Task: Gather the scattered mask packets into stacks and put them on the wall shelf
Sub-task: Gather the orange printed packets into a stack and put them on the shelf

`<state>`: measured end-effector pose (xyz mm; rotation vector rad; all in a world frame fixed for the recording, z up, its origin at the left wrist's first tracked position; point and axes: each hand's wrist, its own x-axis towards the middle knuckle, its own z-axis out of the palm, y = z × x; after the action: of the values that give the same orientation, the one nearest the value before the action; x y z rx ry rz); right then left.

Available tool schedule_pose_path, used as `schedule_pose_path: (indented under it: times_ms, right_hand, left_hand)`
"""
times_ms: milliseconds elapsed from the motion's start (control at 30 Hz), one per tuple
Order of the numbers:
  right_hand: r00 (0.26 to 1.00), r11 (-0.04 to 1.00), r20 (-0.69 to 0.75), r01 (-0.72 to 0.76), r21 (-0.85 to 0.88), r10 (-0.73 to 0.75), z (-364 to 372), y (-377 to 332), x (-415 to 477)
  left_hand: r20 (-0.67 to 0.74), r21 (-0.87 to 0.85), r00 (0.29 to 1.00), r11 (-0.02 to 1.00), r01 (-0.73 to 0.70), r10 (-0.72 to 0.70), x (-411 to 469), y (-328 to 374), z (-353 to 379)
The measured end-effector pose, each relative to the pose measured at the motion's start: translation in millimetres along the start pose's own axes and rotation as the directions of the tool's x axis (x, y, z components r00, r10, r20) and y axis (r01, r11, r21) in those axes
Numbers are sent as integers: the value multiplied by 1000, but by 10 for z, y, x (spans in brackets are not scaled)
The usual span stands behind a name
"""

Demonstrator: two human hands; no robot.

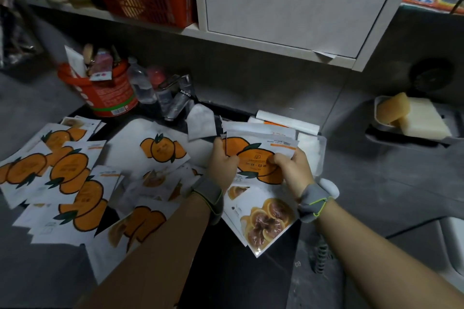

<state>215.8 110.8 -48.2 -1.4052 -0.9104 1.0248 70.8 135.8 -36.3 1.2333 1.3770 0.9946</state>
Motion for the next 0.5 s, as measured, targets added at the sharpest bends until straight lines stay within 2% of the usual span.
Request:
schedule_pose_path:
  times_ms: [200, 333, 400, 500]
  right_hand:
    - [997, 994, 62, -44, -103, 50, -29, 117, -240]
    - [999, 996, 27, -29, -88, 31, -36, 87, -324]
    - [999, 995, 33, -33, -96, 36, -43, 95, -377]
    - [997, 991, 46, -48, -122, 54, -42, 145, -494]
  left_hand:
    - [229, -81, 970, 991, 104, -83, -199, -145, -46]
    - [217, -94, 975, 994, 63, -41, -215, -133, -79]
    - [231, -58, 971, 995, 84, -68, -216, -165, -91]
    - [303, 120, 947, 990, 71, -105, -255, -219, -148]
